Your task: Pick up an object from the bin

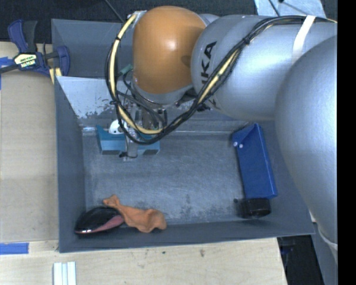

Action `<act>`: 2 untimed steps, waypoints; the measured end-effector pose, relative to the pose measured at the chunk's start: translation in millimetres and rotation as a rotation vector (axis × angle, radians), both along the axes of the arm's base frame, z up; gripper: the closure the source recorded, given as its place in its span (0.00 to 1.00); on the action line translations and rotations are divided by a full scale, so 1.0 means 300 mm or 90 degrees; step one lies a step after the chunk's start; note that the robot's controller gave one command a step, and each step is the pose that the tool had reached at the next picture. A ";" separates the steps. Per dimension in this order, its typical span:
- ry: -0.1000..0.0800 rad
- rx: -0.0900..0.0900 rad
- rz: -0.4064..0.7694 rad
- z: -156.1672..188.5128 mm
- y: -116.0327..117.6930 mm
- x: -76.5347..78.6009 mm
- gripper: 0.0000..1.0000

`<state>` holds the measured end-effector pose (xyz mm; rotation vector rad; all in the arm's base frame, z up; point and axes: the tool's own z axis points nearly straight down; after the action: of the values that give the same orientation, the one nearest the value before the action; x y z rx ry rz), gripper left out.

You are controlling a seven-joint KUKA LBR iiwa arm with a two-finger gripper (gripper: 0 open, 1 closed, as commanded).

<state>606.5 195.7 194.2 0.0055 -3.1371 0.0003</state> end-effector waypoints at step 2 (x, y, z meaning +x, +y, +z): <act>-0.008 0.002 -0.023 -0.120 -0.064 -0.044 0.00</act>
Offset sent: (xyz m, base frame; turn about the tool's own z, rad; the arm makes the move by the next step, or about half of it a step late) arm -0.0236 -0.0309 -0.0626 0.0598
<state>593.2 176.4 158.3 -0.0520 -3.1490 -0.0047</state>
